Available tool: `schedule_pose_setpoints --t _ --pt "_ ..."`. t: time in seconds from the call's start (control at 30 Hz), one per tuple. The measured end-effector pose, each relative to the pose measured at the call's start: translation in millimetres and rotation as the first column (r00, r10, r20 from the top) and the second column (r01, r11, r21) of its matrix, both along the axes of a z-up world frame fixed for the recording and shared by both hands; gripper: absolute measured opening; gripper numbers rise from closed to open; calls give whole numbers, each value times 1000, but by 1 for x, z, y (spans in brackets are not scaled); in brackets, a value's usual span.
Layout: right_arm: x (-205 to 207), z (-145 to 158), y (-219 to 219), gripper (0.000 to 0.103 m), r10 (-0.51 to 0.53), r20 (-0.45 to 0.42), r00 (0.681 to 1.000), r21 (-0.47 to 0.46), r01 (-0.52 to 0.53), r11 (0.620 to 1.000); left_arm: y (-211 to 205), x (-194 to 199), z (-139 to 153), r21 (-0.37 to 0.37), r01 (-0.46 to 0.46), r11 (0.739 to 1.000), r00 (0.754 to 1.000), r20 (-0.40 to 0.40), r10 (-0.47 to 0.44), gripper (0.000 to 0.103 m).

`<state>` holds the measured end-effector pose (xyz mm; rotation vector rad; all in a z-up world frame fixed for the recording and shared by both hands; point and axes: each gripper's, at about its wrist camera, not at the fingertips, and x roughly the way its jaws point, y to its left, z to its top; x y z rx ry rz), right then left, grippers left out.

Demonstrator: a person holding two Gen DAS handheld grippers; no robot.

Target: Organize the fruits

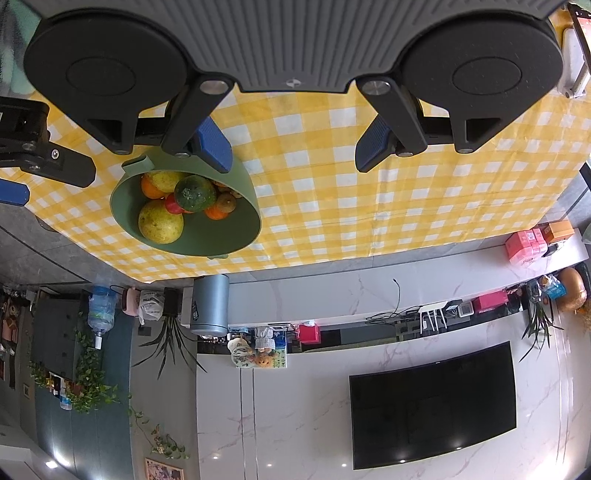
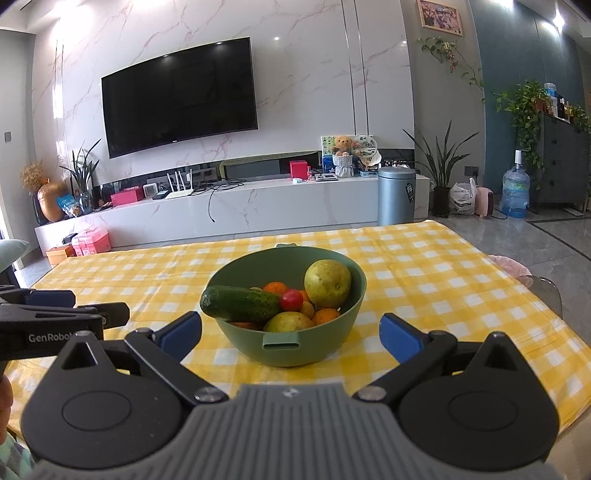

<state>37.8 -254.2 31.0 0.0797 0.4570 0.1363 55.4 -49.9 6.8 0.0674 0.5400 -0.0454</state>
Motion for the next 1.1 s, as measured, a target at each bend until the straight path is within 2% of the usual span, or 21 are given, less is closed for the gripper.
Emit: schedule_pose_setpoints --t 1.1 --pt "0 -2 2 99 -2 -4 1000 -14 2 1000 4 -3 0 2 -10 1000 1000 -10 10 89"
